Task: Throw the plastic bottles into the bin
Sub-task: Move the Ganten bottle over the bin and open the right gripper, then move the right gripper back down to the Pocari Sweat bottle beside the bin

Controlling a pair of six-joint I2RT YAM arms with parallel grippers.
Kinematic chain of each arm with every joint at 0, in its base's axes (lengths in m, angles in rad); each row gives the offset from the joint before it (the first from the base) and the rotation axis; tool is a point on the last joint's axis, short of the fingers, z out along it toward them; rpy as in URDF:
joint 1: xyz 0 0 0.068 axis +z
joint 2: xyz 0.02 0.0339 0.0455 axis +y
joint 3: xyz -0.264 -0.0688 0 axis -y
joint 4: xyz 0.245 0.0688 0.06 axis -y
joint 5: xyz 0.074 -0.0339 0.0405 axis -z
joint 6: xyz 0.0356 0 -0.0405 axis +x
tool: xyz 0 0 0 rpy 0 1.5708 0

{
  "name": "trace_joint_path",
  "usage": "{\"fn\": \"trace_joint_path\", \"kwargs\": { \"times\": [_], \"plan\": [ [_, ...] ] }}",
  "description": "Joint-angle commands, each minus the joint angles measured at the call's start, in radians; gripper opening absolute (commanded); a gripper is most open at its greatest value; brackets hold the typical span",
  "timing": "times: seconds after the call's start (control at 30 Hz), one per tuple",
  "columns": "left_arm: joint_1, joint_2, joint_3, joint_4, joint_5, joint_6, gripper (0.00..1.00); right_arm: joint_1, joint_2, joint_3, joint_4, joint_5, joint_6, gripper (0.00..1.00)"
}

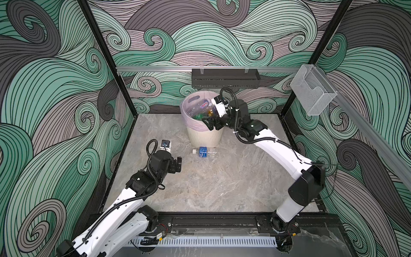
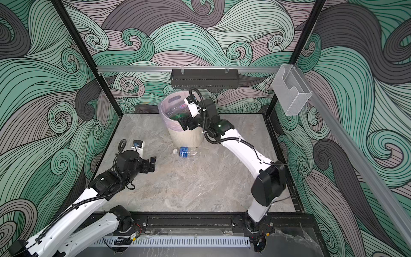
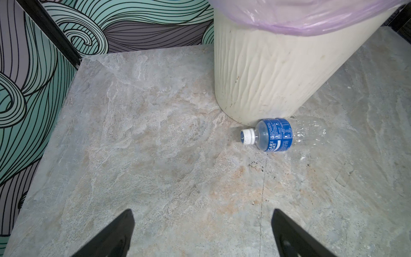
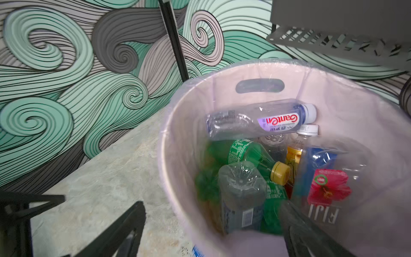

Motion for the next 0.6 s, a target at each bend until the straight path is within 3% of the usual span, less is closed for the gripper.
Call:
{"fn": "trace_joint_path", "kwargs": {
  "times": [0.0,0.17,0.33,0.43,0.57],
  "plan": [
    [0.008,0.013,0.003,-0.009,-0.001,0.003,0.98,0.013,-0.127,-0.098,0.082,-0.081,-0.069,0.94],
    [0.008,0.033,0.011,-0.001,0.002,0.006,0.98,0.032,-0.22,-0.242,0.035,-0.151,-0.155,0.95],
    [0.009,0.028,0.005,-0.008,0.004,-0.003,0.98,0.061,-0.224,-0.328,-0.046,-0.151,-0.244,0.91],
    [0.009,0.01,0.002,-0.015,0.0,-0.004,0.98,0.094,-0.21,-0.377,-0.056,-0.114,-0.301,0.9],
    [0.009,-0.009,0.002,-0.027,-0.01,-0.003,0.98,0.141,-0.152,-0.41,-0.062,0.024,-0.365,0.86]
  ]
}}
